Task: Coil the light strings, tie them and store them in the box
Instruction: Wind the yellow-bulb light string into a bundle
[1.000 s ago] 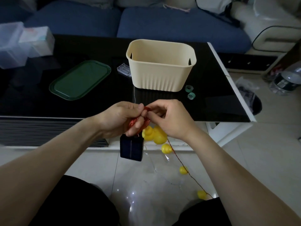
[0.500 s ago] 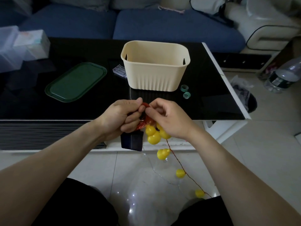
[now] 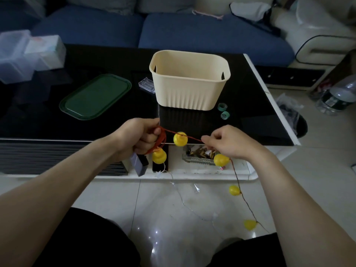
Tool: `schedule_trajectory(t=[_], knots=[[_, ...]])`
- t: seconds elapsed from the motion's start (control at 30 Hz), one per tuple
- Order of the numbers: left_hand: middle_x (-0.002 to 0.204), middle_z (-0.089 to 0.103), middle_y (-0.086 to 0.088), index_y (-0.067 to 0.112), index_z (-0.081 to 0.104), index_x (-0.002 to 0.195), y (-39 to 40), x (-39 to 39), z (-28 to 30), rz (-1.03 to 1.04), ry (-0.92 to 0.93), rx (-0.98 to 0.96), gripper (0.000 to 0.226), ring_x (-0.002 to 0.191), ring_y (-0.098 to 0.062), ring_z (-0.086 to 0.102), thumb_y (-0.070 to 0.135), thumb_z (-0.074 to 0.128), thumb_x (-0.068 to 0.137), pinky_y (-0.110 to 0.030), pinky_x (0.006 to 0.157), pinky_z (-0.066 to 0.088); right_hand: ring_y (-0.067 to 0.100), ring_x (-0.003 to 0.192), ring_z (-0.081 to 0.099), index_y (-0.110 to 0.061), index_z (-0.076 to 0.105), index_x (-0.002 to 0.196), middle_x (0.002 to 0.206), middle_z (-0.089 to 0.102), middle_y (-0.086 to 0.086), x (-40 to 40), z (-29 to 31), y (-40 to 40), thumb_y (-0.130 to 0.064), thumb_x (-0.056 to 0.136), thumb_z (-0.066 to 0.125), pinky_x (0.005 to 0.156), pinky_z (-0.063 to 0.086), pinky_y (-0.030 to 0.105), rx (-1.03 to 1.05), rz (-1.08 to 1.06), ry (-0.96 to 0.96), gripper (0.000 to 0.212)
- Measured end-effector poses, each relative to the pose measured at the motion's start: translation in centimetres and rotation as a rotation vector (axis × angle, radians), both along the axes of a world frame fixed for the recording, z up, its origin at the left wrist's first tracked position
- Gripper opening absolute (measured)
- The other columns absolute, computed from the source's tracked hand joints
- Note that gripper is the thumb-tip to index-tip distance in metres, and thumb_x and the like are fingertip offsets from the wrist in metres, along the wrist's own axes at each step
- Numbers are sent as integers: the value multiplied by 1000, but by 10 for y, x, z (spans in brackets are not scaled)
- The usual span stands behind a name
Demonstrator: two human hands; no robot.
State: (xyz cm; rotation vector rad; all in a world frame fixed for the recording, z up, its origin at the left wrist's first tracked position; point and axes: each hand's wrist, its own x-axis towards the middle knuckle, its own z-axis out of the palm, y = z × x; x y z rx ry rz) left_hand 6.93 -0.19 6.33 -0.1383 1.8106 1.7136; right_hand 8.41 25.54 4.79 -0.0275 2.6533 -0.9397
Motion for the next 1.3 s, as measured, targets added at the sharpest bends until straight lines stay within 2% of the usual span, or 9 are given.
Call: schedule_trajectory(t=[0.13,0.47,0.57,0.73,0.83,0.9,1.03,1.1,1.3], knots=[[51,20,6,20,39,71,3,0,-1,138,-78,151,35,39,-9,16,26,30,105,-23,40,13,3,47,51,-16,67,70,53,58,-7,5,-2,-16,-41,98,62,46,34,13,7,-16,183,37],[59,59,-3,11,50,78,11,-2,-3,453,-114,419,34,52,-17,65,21,32,106,-23,49,54,4,58,56,-27,63,74,61,58,-13,27,-15,-62,-24,95,63,57,45,22,-20,323,191,21],[81,74,-14,7,53,86,14,1,0,402,-78,454,33,77,-25,75,22,33,107,-28,58,60,5,65,61,-18,72,87,73,66,-11,30,-16,-69,-18,96,58,61,50,24,-23,362,196,17],[112,70,-25,3,54,95,21,7,-2,207,-16,387,25,102,-32,71,18,37,105,-35,83,60,4,63,59,-18,77,97,73,67,-9,32,-10,-73,-19,98,57,56,46,24,-39,389,240,20],[100,73,-22,4,55,95,26,12,-8,121,-9,312,21,86,-27,74,13,39,104,-34,74,61,-6,61,58,-16,79,93,67,66,-20,33,-5,-68,-17,96,59,56,41,17,-37,355,286,21],[86,74,-14,5,58,93,28,15,-11,65,30,212,20,76,-24,70,13,43,103,-34,71,59,0,62,63,-18,80,89,80,73,-20,34,-4,-66,-18,92,60,61,51,24,-23,352,310,20],[76,68,-8,5,60,91,31,16,-15,-16,93,61,18,71,-21,64,14,49,101,-33,72,54,4,49,52,-25,79,81,49,52,-16,39,-7,-68,-29,89,69,65,56,34,45,325,347,13],[79,62,-14,5,59,88,32,17,-18,-48,128,-17,19,71,-24,60,15,49,101,-37,73,51,2,54,55,-28,74,79,51,51,-18,40,-5,-68,-38,84,76,66,55,33,63,283,378,12],[59,67,-8,6,56,82,38,29,-20,-352,180,-140,29,45,-16,54,16,41,105,-23,48,42,8,62,62,-27,51,73,64,65,-8,34,-5,-58,-49,57,92,59,53,33,-44,117,263,49]])
